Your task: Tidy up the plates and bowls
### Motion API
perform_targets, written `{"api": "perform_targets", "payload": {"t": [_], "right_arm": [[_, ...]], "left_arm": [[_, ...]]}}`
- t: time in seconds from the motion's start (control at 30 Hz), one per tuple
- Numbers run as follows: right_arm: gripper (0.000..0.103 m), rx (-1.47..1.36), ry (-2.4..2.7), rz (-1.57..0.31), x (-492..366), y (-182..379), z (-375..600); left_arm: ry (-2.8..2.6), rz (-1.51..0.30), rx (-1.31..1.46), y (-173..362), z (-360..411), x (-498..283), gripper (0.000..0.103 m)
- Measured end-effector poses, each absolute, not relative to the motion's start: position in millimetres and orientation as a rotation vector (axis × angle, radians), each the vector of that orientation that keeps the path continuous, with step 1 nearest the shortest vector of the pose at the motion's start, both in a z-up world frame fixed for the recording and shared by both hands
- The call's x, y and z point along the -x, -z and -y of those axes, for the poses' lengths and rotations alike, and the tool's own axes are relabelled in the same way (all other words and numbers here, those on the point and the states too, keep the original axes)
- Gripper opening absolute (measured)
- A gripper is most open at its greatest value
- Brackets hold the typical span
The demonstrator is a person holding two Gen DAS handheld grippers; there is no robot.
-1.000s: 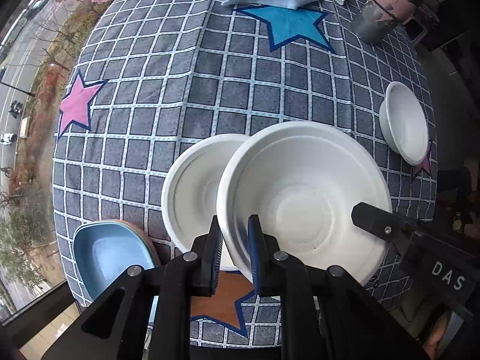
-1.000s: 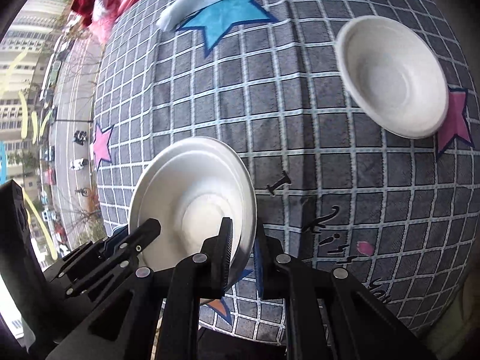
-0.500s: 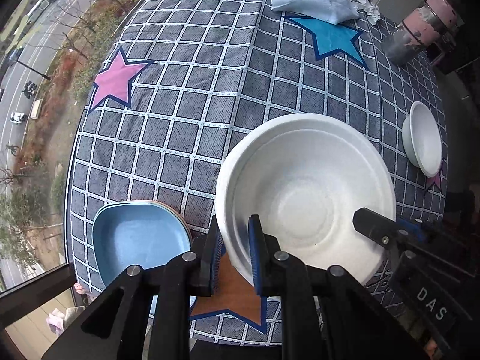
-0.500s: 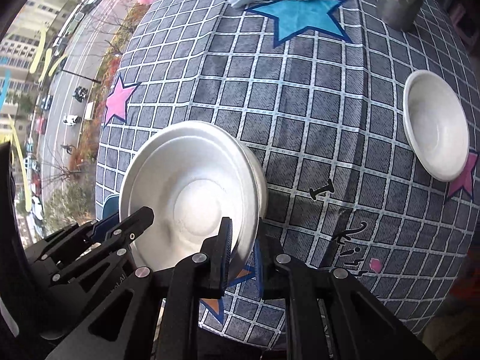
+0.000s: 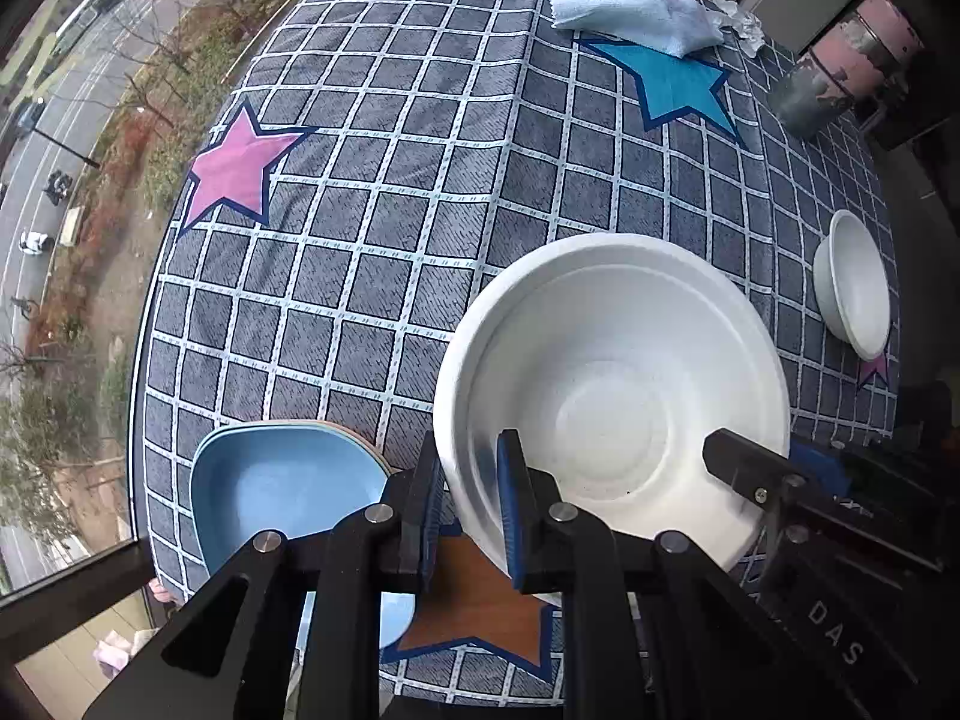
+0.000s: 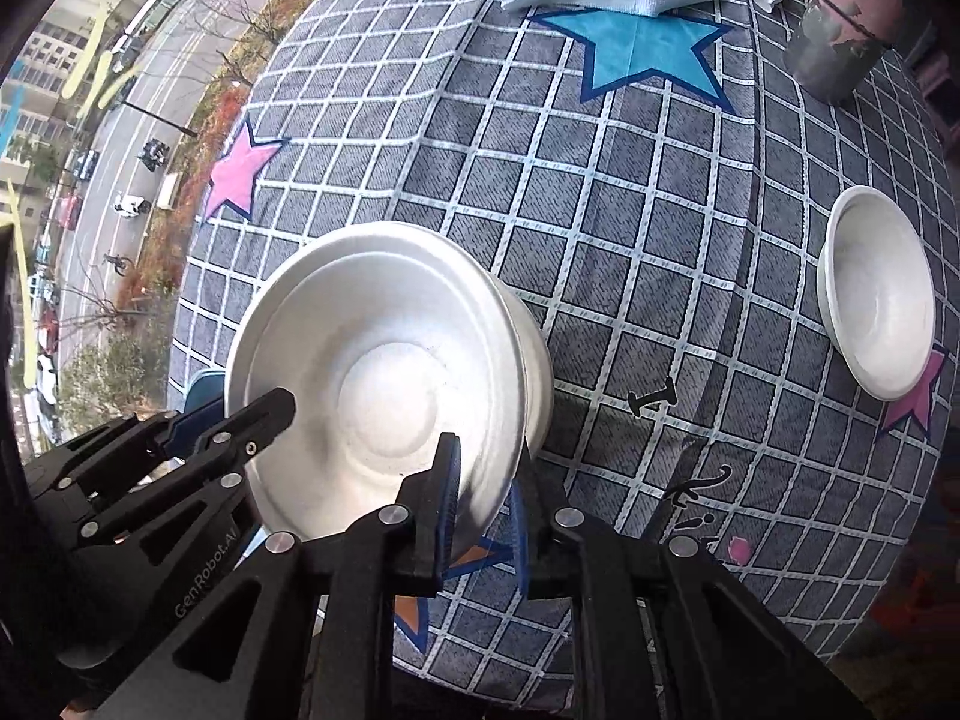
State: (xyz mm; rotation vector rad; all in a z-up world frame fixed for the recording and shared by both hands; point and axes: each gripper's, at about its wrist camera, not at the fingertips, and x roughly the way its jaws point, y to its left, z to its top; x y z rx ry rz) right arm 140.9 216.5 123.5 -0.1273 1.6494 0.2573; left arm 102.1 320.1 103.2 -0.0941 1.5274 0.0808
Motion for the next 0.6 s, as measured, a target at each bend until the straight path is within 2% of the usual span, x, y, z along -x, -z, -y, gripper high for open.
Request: {"api": "perform_targets", "payload": {"t": [0.03,0.07,0.1,0.17,0.47,0.6], "right_arm": [[0.030,0.146,-0.255,-1.667,-141,-118,-218],[0.058,0.171,-0.256,-1.695,-141,-110,-219],[0.069,0.213,-0.217,-1.707,-141,-104,-217],[0.070,0.204,-0.166,-1.672,-140,-105,-204],[0.070,0.016,-0.034,-1.641,-143,-120,-144],[0.070,-0.200,0.170,-1.584,-160,-134,-72]], "left_arm": [[-0.085,-1.540,0.056,-96,-318,-103,0.040],[-0.115,-1.587,0.023,-85,-319,-103,0.045],[-0.131,-1.617,0.036,-79,-323,-101,0.049],[-0.120,-1.613,0.127,-78,-333,-95,0.049],[-0.059,-1.568,0.170,-93,-329,-88,0.049],[0.021,-1.549,0.143,-105,-305,-88,0.049]]}}
